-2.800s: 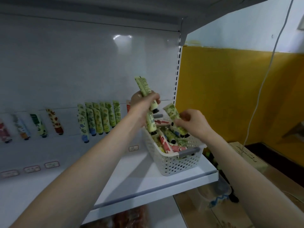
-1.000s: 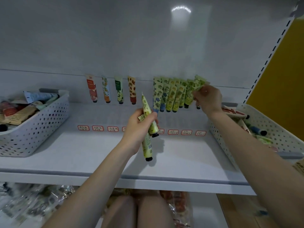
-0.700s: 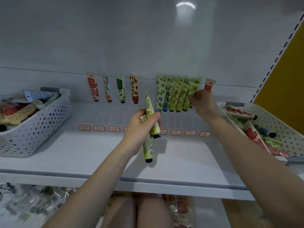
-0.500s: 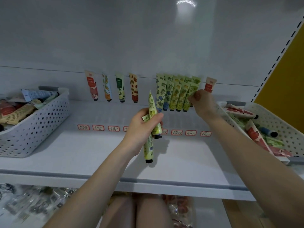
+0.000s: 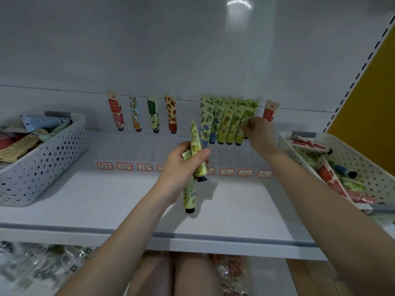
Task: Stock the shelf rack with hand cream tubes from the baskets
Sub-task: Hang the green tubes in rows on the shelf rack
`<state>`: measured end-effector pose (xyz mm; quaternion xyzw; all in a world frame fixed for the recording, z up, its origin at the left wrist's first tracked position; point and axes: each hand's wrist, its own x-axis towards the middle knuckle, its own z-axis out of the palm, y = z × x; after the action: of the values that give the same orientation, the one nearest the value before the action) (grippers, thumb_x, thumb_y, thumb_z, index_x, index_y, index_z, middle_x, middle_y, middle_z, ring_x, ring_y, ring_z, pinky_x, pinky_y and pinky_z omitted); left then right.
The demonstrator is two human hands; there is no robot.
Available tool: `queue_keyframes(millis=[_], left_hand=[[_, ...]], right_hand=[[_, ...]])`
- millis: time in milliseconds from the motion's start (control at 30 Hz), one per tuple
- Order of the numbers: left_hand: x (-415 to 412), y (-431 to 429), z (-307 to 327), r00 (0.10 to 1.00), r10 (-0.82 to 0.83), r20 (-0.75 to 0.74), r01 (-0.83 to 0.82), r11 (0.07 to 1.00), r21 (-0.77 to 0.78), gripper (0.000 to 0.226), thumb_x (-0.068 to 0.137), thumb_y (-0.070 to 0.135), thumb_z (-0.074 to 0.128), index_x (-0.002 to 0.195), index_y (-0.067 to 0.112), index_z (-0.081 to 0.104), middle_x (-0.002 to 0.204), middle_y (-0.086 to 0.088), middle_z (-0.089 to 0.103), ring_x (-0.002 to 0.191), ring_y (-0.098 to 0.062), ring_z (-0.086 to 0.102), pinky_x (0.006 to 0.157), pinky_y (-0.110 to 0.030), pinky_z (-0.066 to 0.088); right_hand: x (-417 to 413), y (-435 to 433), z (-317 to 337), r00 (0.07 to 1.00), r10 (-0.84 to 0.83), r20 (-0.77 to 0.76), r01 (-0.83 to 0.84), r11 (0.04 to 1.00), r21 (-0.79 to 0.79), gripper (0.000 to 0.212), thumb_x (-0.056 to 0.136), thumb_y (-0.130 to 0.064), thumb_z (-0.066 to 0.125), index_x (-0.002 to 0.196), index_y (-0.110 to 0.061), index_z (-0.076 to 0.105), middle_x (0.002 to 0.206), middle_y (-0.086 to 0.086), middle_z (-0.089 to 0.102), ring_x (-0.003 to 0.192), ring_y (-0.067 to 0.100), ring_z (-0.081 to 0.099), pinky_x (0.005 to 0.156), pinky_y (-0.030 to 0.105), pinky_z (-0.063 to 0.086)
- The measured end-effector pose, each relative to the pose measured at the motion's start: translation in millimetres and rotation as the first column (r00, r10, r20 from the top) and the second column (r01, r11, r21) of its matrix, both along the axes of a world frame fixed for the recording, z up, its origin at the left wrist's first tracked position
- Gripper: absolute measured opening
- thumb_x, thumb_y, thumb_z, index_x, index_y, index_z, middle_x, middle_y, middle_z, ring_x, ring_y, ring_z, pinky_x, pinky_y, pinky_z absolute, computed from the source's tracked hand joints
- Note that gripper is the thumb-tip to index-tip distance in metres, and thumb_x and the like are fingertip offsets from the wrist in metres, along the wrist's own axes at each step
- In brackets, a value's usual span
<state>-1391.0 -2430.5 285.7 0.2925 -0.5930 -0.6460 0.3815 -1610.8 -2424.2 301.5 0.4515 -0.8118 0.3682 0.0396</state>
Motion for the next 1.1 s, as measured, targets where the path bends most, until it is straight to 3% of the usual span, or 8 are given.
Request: queue_keyframes(millis=[167, 333, 467, 567, 733, 867, 967, 1100], left_hand=[[3.5, 3.7, 6.5, 1.000, -0.003, 0.001, 0.003, 0.999, -0.053, 0.011, 0.083, 0.021, 0.067, 0.091, 0.024, 0.061, 0.078, 0.002, 0.068, 0.071, -0.009, 0.065, 0.064, -0.021, 0.054], [7.3, 11.6, 16.2, 1.000, 0.015, 0.008, -0.014, 0.997, -0.082, 0.019, 0.078, 0.023, 0.072, 0.092, 0.026, 0.061, 0.087, 0.002, 0.066, 0.071, -0.007, 0.063, 0.056, -0.017, 0.052], [8.5, 21.6, 22.9, 0.997, 0.065, 0.046, -0.056, 0.983, -0.174, 0.025, 0.077, 0.026, 0.074, 0.095, 0.021, 0.058, 0.089, 0.004, 0.062, 0.068, -0.002, 0.058, 0.048, -0.015, 0.048], [6.4, 30.3, 27.3, 0.996, 0.072, 0.059, -0.057, 0.970, -0.235, 0.027, 0.076, 0.025, 0.075, 0.090, 0.021, 0.053, 0.084, 0.005, 0.059, 0.069, -0.006, 0.054, 0.047, -0.019, 0.048], [2.8, 45.2, 32.8, 0.995, 0.064, 0.071, -0.039, 0.950, -0.310, 0.028, 0.074, 0.022, 0.077, 0.085, 0.026, 0.052, 0.075, 0.009, 0.056, 0.064, -0.004, 0.053, 0.054, -0.023, 0.047], [4.1, 56.9, 34.4, 0.998, -0.005, 0.068, 0.028, 0.940, -0.341, 0.025, 0.076, 0.021, 0.076, 0.084, 0.032, 0.054, 0.067, 0.022, 0.061, 0.060, 0.006, 0.056, 0.051, -0.019, 0.049], [9.0, 59.9, 33.1, 0.997, -0.035, 0.066, 0.056, 0.937, -0.345, 0.018, 0.078, 0.024, 0.073, 0.087, 0.024, 0.058, 0.073, 0.012, 0.059, 0.064, 0.000, 0.056, 0.058, -0.025, 0.050], [12.8, 58.7, 29.5, 0.996, -0.036, 0.083, 0.064, 0.928, -0.367, 0.011, 0.082, 0.019, 0.069, 0.087, 0.019, 0.060, 0.079, -0.005, 0.053, 0.069, -0.012, 0.051, 0.051, -0.012, 0.039]], right_hand=[[-0.2, 1.9, 3.1, 0.996, -0.010, 0.092, 0.010, 1.000, 0.000, 0.021, 0.090, -0.008, 0.055, 0.084, 0.012, 0.059, 0.081, 0.027, 0.061, 0.072, 0.030, 0.054, 0.062, 0.024, 0.032], [2.0, 15.7, 7.3, 0.981, -0.015, 0.193, 0.021, 0.999, -0.027, 0.036, 0.091, -0.012, 0.058, 0.119, 0.009, 0.053, 0.110, 0.023, 0.063, 0.104, 0.034, 0.058, 0.082, 0.031, 0.043], [21.6, 38.8, 18.9, 0.964, 0.062, 0.260, -0.004, 0.976, -0.220, 0.023, 0.092, -0.013, 0.055, 0.108, 0.002, 0.062, 0.091, 0.015, 0.069, 0.083, 0.027, 0.066, 0.083, 0.038, 0.055], [52.5, 62.5, 36.3, 0.878, 0.294, 0.378, -0.150, 0.918, -0.366, 0.018, 0.092, -0.020, 0.057, 0.091, -0.004, 0.066, 0.073, 0.003, 0.069, 0.064, 0.015, 0.068, 0.067, 0.026, 0.058], [89.4, 92.9, 61.3, 0.787, 0.509, 0.349, -0.417, 0.856, -0.307, 0.013, 0.086, -0.031, 0.059, 0.080, -0.021, 0.066, 0.072, 0.000, 0.070, 0.065, 0.010, 0.069, 0.064, 0.024, 0.057], [94.1, 99.9, 64.5, 0.771, 0.513, 0.376, -0.404, 0.852, -0.334, 0.004, 0.083, -0.015, 0.067, 0.082, -0.012, 0.064, 0.070, 0.003, 0.067, 0.058, 0.006, 0.066, 0.060, 0.019, 0.055], [91.4, 105.4, 64.2, 0.741, 0.514, 0.432, -0.360, 0.847, -0.391, 0.005, 0.084, -0.010, 0.065, 0.079, -0.010, 0.063, 0.062, 0.001, 0.066, 0.055, 0.007, 0.064, 0.059, 0.019, 0.055], [83.9, 111.0, 61.6, 0.697, 0.508, 0.507, -0.279, 0.843, -0.460, 0.007, 0.085, -0.010, 0.064, 0.078, -0.010, 0.063, 0.057, -0.002, 0.066, 0.053, 0.007, 0.063, 0.056, 0.018, 0.054]])
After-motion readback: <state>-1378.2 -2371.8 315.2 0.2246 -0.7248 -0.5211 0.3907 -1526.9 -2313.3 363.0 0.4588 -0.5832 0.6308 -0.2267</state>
